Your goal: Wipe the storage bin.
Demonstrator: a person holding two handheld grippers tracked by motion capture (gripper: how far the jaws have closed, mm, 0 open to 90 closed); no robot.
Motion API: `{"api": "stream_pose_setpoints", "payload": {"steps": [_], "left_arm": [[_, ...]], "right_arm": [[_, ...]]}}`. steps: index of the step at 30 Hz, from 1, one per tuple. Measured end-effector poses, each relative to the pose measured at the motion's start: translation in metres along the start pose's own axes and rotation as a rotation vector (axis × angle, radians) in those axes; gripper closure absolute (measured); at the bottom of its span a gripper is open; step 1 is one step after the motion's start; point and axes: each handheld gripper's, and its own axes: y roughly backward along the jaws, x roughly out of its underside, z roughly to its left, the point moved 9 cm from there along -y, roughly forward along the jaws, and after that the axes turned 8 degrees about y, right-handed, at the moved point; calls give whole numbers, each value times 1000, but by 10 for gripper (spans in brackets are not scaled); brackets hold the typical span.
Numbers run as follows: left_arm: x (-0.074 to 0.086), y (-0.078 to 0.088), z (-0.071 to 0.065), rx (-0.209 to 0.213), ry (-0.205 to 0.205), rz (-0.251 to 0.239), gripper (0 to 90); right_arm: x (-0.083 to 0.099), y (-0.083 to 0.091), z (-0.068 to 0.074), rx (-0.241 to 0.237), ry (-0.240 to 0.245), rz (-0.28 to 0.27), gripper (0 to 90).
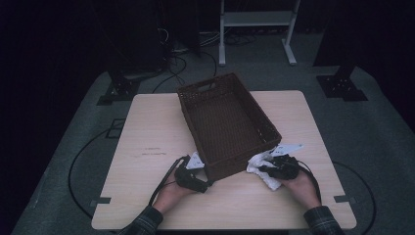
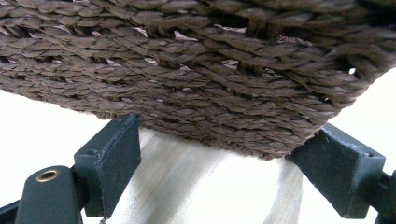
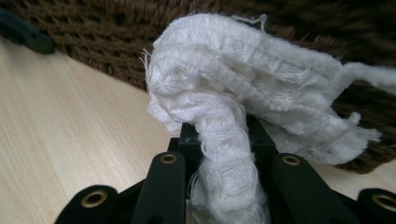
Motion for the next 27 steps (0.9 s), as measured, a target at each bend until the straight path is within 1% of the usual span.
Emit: {"api": "stream_pose_setpoints", "payload": {"steps": [6,11,14,17,20,23,27], "left_arm": [[0,0,0,0,0,0,150],[0,0,0,0,0,0,150],[0,0,0,0,0,0,150],[0,0,0,0,0,0,150],[0,0,0,0,1,-1,150],[0,0,0,0,1,-1,150],[0,0,0,0,1,-2,150]], "right_arm": [[4,-8,3,-12,15,31,733],[3,-7,5,-8,23,32,733],[0,-1,5,-2,28,12,733],[-8,8,6,1,24,-35,733],[-17,16,8,9,32,-66,733],[-23,22,9,20,47,-85,733],[-30,31,9,27,52,-113,734]]}}
